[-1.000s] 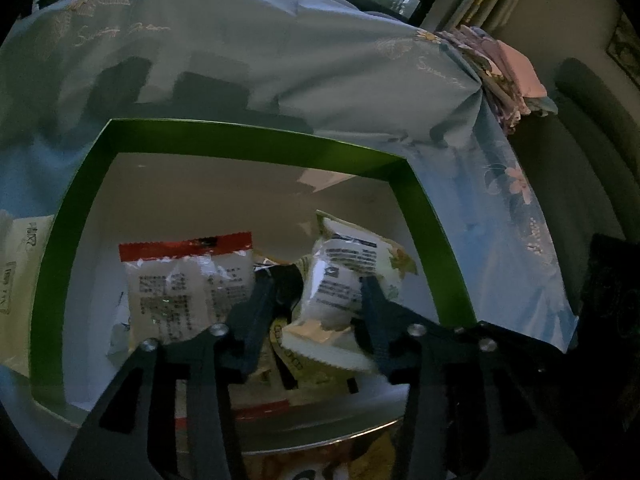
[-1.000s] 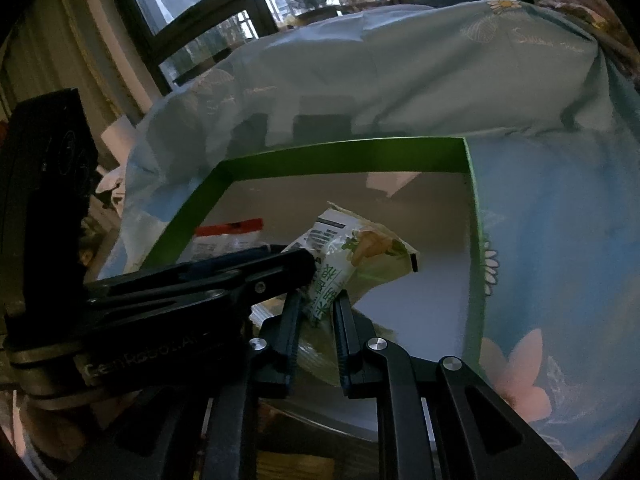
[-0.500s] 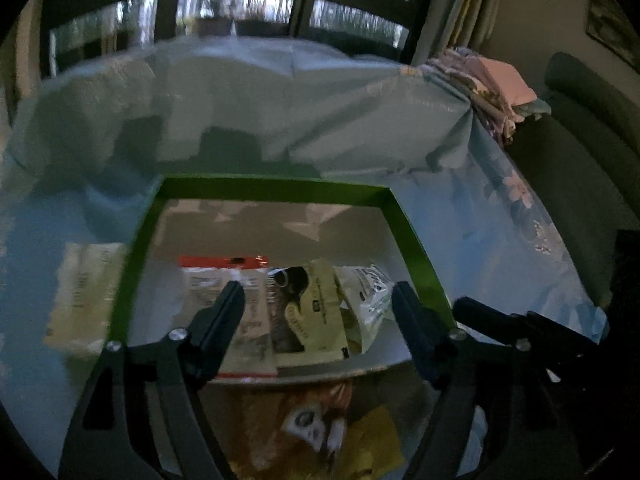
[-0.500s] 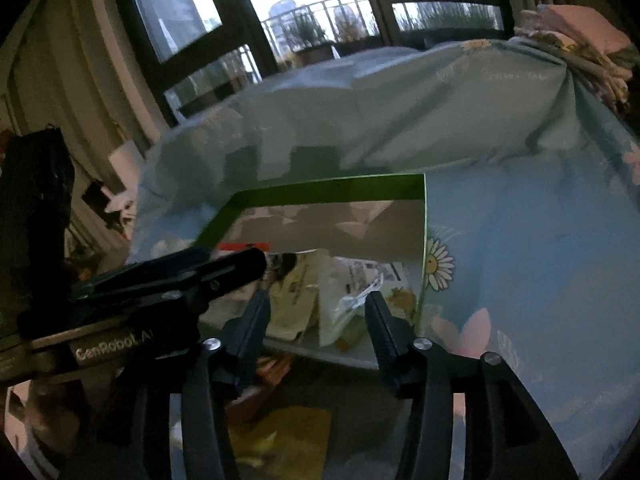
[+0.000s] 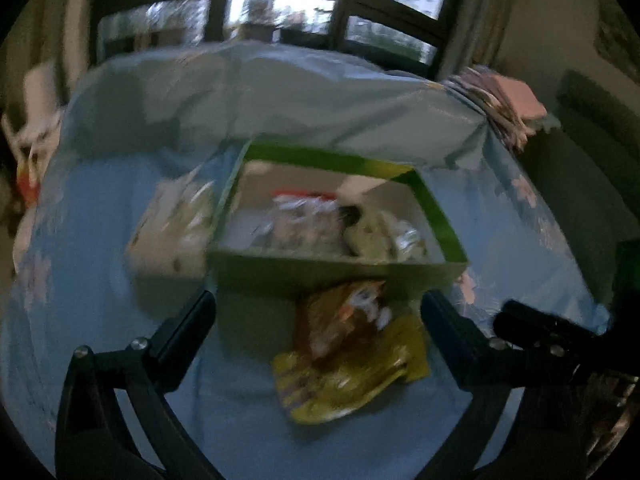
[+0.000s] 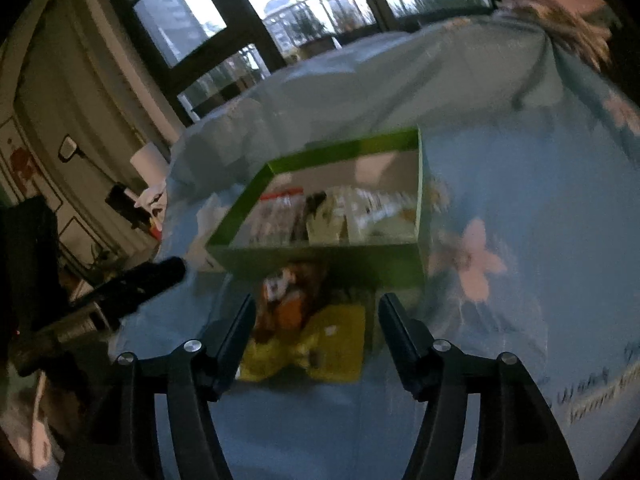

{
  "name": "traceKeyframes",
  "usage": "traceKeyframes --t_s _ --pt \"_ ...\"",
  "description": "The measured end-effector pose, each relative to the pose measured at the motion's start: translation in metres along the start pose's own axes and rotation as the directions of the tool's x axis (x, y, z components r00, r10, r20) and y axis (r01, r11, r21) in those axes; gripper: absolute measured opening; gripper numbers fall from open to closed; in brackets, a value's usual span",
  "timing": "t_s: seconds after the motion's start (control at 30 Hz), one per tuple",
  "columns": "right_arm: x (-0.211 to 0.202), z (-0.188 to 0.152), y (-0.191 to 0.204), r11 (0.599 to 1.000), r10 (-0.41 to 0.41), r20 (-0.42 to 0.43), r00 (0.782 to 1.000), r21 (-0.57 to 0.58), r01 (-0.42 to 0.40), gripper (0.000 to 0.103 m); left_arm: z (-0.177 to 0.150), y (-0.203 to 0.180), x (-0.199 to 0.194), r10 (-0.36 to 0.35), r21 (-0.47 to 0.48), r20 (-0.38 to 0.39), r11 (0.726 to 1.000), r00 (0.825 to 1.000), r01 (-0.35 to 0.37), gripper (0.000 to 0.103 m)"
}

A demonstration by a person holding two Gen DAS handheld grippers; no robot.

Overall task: Organize snacks
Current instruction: 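Move the left tool back to the remaining snacks beside the box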

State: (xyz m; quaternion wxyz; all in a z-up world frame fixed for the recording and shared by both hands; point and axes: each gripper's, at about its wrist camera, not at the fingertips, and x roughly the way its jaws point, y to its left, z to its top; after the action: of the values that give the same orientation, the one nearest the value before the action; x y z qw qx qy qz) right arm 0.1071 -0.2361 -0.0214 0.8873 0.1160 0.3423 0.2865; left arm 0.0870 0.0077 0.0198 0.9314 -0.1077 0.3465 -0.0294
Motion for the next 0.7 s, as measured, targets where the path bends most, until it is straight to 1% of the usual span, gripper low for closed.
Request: traceKeyframes --t_s 0.07,0.13,0.2,0.23,0.27,0.33,0.4,0.5,0.7 --pt "-0.001 -0.01 -0.005 1.0 0.002 -0.02 1.0 0.026 -0.001 0.065 -0.01 0.025 0.001 -0.011 -0.073 -0.021 0.997 1.0 0.009 0.103" --pt "0.0 -0.021 -0.011 0.999 -0.003 -0.04 0.999 0.05 0.005 0.065 -0.02 0.047 0.006 -0.043 -0.144 -0.051 0.989 0.998 0.035 0.103" --pt "0.003 -0.031 -0.017 0.997 0.016 -0.057 0.998 0.082 -0.012 0.065 -0.026 0.059 0.012 -0.068 -0.188 -0.083 0.981 0.994 0.051 0.102" --pt "0.006 -0.034 -0.02 0.995 0.029 -0.065 0.997 0.101 -0.022 0.065 -0.028 0.062 0.015 -0.092 -0.2 -0.098 0.977 0.991 0.07 0.102" --pt "0.008 -0.038 -0.022 0.992 0.04 -0.074 0.996 0.121 -0.031 0.065 -0.031 0.063 0.015 -0.114 -0.203 -0.109 0.975 0.988 0.09 0.102" --pt "0.019 -0.043 -0.024 0.989 0.05 -0.1 0.994 0.144 -0.036 0.065 -0.036 0.056 0.019 -0.142 -0.176 -0.138 0.977 0.98 0.117 0.102" --pt "0.03 -0.046 -0.022 0.989 0.044 -0.122 0.992 0.142 -0.026 0.065 -0.042 0.044 0.025 -0.145 -0.134 -0.169 0.983 0.975 0.123 0.102" --pt "0.042 -0.048 -0.02 0.989 0.049 -0.14 0.989 0.146 -0.029 0.065 -0.05 0.032 0.031 -0.151 -0.096 -0.197 0.986 0.969 0.134 0.102" --pt "0.061 -0.045 -0.019 0.992 0.017 -0.148 0.989 0.13 0.002 0.065 -0.056 0.03 0.048 -0.159 -0.099 -0.229 0.985 0.96 0.14 0.101"
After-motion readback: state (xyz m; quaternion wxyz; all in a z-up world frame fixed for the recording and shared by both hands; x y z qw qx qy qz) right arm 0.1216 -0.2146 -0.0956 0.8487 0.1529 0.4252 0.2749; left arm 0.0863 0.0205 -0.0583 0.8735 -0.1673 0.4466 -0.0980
